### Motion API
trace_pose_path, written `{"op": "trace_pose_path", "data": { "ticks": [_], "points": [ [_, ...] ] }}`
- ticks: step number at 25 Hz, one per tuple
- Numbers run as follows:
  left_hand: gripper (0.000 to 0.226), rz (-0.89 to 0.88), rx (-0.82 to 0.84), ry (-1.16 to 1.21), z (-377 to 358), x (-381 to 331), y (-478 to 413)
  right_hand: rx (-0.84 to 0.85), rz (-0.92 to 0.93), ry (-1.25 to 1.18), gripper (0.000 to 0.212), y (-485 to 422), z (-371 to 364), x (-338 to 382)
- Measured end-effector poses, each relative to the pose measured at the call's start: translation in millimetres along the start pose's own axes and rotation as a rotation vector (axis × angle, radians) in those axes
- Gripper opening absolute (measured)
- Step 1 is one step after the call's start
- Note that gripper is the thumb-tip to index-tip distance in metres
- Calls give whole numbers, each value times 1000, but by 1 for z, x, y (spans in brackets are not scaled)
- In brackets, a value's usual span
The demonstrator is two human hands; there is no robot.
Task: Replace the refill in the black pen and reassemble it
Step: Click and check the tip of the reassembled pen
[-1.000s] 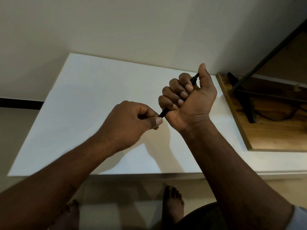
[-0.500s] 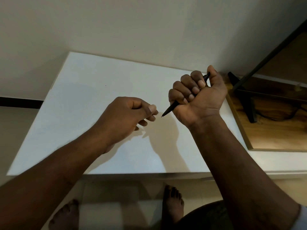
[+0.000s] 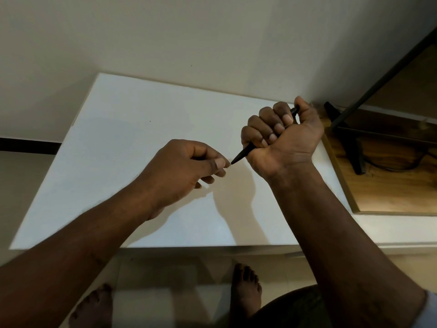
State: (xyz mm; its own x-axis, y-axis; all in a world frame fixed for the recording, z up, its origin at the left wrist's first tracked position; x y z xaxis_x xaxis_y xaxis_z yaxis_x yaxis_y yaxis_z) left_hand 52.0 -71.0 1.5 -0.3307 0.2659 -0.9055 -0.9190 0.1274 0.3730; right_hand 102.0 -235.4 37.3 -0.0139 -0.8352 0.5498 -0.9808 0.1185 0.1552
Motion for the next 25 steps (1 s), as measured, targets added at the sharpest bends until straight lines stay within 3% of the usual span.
{"op": "trace_pose_path", "data": {
  "ticks": [25],
  "points": [
    [14, -22, 36, -20, -3, -1, 1, -5, -8, 17, 49, 2, -1, -2]
  ]
}}
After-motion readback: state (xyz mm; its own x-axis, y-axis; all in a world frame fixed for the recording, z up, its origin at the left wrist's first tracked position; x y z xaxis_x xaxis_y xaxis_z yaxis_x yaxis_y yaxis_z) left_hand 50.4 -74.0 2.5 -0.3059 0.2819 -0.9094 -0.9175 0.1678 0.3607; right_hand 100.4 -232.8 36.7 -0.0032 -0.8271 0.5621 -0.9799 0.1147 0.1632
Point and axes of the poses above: each hand's wrist, its own y-axis away from the middle knuckle, its own z-axis out of the back of the hand, x = y × z, the point moved 7 cm from there along -y, towards the middle knuckle, and after that the axes turned 11 degrees about z, right-handed, at the moved point
